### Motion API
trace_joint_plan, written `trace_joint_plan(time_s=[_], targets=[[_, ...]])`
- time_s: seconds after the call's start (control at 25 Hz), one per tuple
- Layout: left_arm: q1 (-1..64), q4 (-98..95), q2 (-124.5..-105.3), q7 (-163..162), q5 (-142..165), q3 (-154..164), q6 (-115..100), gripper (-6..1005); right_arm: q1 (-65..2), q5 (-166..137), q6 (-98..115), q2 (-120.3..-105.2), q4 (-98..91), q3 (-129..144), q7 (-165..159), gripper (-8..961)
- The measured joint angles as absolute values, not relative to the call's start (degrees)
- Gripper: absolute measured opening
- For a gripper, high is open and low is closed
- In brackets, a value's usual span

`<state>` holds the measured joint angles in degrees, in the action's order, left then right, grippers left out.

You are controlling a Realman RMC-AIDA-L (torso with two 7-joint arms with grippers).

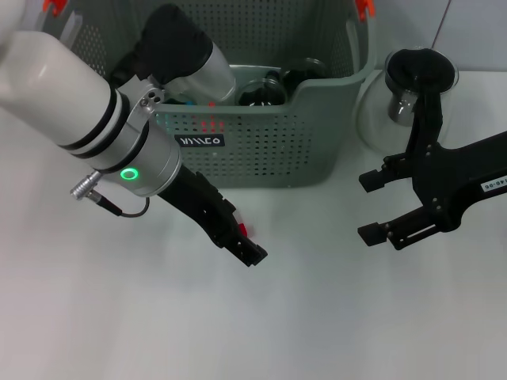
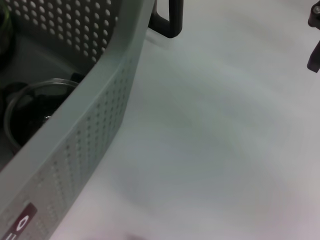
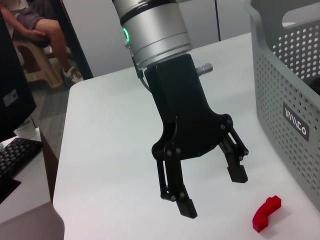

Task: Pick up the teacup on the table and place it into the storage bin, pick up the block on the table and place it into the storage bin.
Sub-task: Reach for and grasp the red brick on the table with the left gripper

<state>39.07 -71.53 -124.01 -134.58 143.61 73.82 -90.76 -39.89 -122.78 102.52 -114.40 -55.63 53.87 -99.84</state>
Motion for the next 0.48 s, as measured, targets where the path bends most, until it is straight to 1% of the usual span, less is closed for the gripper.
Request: trace_joint_plan(time_s=[0.48], targets=[[39.2, -71.3, -124.02, -134.9, 143.6, 73.7, -90.3, 891, -39.9, -123.0, 102.4, -114.26, -55.6, 53.9, -99.8, 926]])
